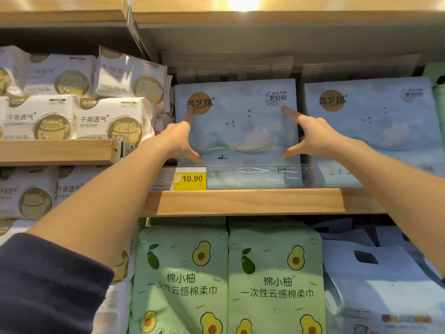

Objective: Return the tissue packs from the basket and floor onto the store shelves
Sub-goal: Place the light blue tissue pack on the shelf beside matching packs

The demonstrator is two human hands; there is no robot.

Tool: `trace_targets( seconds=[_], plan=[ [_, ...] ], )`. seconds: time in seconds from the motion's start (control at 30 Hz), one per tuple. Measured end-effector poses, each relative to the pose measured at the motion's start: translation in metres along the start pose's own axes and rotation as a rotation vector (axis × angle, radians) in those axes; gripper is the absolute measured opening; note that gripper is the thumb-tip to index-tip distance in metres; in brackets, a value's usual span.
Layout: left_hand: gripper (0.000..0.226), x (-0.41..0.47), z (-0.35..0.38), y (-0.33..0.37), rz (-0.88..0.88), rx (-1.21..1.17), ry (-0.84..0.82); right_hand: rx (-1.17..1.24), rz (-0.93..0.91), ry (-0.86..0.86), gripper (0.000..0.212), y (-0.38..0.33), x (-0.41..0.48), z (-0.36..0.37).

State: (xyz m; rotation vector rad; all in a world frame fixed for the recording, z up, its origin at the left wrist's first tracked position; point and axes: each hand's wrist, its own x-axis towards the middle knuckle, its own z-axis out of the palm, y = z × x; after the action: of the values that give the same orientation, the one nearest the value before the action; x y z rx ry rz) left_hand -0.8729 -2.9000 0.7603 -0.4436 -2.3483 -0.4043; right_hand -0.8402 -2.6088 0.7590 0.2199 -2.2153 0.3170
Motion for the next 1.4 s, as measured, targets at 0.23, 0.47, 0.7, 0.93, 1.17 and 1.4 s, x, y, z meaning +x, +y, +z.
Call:
trace_targets(
  seconds=[0.23, 0.47, 0.7, 0.93, 1.17, 1.4],
  plan=[
    [0.122, -0.006, -0.003, 0.0, 0.007, -0.032, 0.037, 0.016, -0.005, -0.007, 0.11, -0.003, -0.007, -0.005],
    [0.12, -0.015, -0.007, -0.002, 0.008, -0.049, 0.049, 0.032, -0.005, 0.012, 0.109, -0.007, -0.017, -0.006],
    [0.119, -0.025, -0.008, -0.003, 0.01, -0.104, 0.037, 0.048, 0.005, 0.008, 0.108, -0.012, -0.028, -0.009],
    [0.123, -0.029, -0.004, -0.001, -0.003, -0.15, -0.003, 0.108, 0.026, -0.031, 0.111, -0.011, -0.029, -0.006],
    [0.132, -0.026, -0.001, 0.0, -0.042, -0.131, 0.017, 0.159, 0.022, 0.036, 0.111, -0.015, -0.031, -0.005],
    [0.135, -0.025, -0.005, 0.001, -0.032, -0.123, 0.047, 0.119, 0.039, 0.036, 0.115, -0.015, -0.029, -0.008]
  ],
)
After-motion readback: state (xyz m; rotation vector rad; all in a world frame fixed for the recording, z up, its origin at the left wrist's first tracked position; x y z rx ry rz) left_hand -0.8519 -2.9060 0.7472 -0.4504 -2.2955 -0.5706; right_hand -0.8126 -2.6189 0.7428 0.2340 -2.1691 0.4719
